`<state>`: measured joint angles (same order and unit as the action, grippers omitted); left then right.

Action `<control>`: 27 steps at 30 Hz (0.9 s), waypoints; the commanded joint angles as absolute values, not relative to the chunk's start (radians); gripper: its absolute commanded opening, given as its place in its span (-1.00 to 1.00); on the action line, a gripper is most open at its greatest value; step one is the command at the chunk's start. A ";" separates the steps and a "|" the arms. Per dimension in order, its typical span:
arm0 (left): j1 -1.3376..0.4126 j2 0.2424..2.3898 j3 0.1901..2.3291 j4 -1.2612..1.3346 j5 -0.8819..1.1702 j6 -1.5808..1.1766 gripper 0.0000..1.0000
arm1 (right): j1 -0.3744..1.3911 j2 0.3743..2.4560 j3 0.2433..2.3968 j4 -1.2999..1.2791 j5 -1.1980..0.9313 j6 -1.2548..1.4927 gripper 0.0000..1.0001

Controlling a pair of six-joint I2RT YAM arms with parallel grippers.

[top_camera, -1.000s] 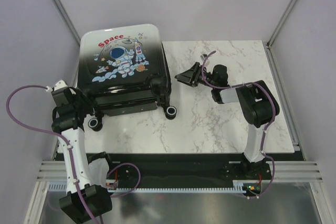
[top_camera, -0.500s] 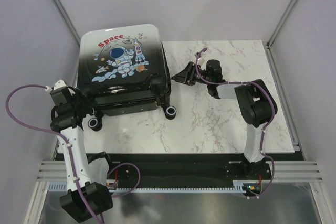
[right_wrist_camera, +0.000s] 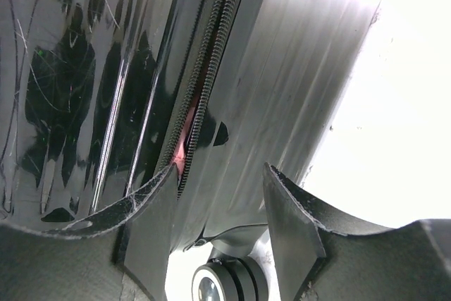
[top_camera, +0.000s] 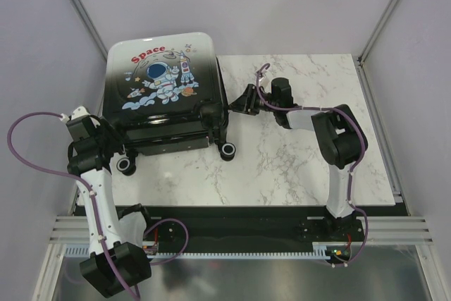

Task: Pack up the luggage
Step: Zip the luggage at the center of the board.

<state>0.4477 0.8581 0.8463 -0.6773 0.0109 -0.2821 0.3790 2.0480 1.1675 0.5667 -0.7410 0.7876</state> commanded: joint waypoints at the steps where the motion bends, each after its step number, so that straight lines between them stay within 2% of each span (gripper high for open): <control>1: 0.512 0.888 0.836 -0.664 -0.267 -0.313 -0.95 | 0.403 2.076 1.219 0.464 -0.686 0.689 0.15; 5: 0.511 0.885 0.834 -0.666 -0.264 -0.313 -0.95 | 0.436 2.056 1.252 0.402 -0.680 0.653 0.13; 7: 0.511 0.885 0.833 -0.666 -0.261 -0.316 -0.95 | 0.452 2.051 1.262 0.384 -0.684 0.646 0.03; 8: 0.512 0.884 0.831 -0.666 -0.261 -0.318 -0.95 | 0.460 2.049 1.262 0.379 -0.686 0.643 -0.17; 10: 0.511 0.882 0.828 -0.666 -0.264 -0.319 -0.95 | 0.472 2.049 1.264 0.368 -0.690 0.638 -0.39; 11: 0.512 0.882 0.827 -0.664 -0.264 -0.321 -0.95 | 0.476 2.052 1.261 0.367 -0.695 0.640 -0.64; 13: 0.512 0.888 0.830 -0.664 -0.262 -0.318 -0.95 | 0.471 2.042 1.244 0.344 -0.686 0.635 -0.94; 14: 0.512 0.891 0.834 -0.666 -0.264 -0.316 -0.95 | 0.471 2.033 1.240 0.331 -0.663 0.621 -1.00; 27: 0.520 0.891 0.858 -0.664 -0.270 -0.322 -0.95 | 0.451 1.819 1.085 0.293 -0.640 0.614 -1.00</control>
<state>0.4652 0.8646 0.8516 -0.6712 -0.0071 -0.2485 0.4530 1.8977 1.1385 0.3721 -0.5705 0.6373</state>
